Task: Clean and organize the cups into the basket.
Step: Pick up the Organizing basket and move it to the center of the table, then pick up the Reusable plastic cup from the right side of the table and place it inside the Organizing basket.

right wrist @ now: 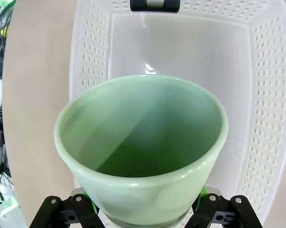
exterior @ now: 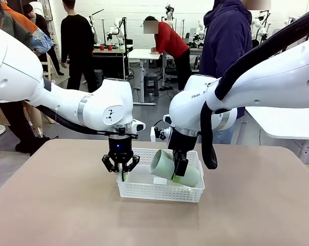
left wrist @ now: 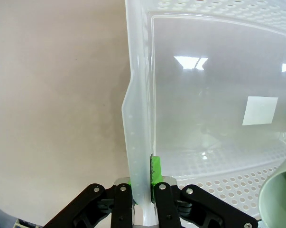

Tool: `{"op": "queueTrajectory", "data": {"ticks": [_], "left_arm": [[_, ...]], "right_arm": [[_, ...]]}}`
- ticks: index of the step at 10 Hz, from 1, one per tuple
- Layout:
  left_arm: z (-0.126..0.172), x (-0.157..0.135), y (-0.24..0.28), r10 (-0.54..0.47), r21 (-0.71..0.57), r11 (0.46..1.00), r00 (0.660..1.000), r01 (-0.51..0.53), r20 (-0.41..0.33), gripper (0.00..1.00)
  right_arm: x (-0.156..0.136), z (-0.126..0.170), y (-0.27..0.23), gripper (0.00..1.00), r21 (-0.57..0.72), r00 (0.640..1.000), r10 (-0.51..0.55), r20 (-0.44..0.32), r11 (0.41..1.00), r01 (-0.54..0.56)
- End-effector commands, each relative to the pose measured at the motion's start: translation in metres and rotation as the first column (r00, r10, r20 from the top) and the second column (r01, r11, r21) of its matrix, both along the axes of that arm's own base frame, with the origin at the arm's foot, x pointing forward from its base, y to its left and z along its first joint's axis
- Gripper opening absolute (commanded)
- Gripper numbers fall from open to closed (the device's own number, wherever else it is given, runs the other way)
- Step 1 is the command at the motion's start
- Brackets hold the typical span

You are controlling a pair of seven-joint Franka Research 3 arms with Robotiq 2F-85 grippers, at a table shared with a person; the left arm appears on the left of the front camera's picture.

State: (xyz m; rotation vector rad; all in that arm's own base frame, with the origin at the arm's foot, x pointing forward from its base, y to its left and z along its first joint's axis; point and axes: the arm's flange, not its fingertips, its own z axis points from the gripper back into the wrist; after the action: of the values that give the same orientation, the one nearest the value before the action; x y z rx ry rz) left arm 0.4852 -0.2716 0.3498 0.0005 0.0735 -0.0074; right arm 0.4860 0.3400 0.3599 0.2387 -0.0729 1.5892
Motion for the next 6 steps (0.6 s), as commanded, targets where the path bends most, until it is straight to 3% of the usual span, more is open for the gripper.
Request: {"op": "queueTrajectory", "data": {"ticks": [1,2,6], "left_arm": [[0.001,-0.0009,0.0009,-0.002,0.0,1.0,1.0,0.002,0.003,0.0],[0.001,-0.0009,0.0009,-0.002,0.0,1.0,1.0,0.002,0.003,0.0],[0.001,-0.0009,0.0009,-0.002,0.0,1.0,1.0,0.002,0.003,0.0]], "right_arm": [[0.0094,-0.0003,-0.0016,0.85,0.004,0.999,0.011,-0.041,1.0,-0.011],[0.009,0.0001,-0.0021,1.0,0.007,0.999,0.016,-0.047,1.0,-0.016],[0.0033,0.0068,-0.0039,1.0,0.013,1.0,0.016,-0.022,1.0,-0.016]]}}
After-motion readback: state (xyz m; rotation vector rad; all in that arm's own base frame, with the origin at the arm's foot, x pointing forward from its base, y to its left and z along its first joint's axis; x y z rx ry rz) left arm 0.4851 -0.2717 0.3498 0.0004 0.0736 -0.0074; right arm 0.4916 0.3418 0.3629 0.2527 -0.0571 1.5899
